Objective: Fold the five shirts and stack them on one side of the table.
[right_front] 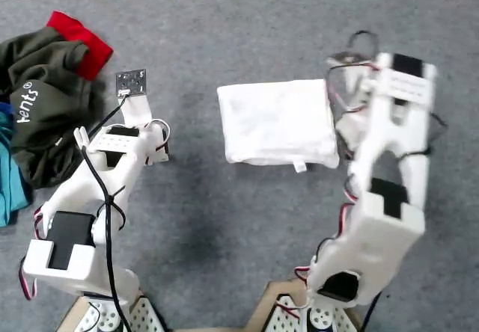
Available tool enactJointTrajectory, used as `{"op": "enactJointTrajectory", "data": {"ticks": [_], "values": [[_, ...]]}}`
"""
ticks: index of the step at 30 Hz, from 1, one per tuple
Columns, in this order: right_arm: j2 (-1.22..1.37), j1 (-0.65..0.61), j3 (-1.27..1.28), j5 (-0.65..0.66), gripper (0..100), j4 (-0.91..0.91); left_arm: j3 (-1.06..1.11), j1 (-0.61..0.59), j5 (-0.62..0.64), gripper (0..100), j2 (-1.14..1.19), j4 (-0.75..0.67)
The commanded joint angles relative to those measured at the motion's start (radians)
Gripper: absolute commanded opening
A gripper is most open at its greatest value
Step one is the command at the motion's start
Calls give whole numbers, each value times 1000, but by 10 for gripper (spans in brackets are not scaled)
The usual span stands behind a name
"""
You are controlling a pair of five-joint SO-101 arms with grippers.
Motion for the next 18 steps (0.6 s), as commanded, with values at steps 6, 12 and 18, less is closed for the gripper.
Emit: {"op": "enactJointTrajectory", "data": {"ticks": [6, 12, 18], "values": [[-136, -160, -42, -140, 15, -95, -122, 4, -2, 29, -11, 12], [-21, -209, 4, -233, 15, -178, -518, 193, 0, 29, -32, 218], [117, -141, 31, -305, 14, -198, -780, 255, 78, 29, 353, 158]]}}
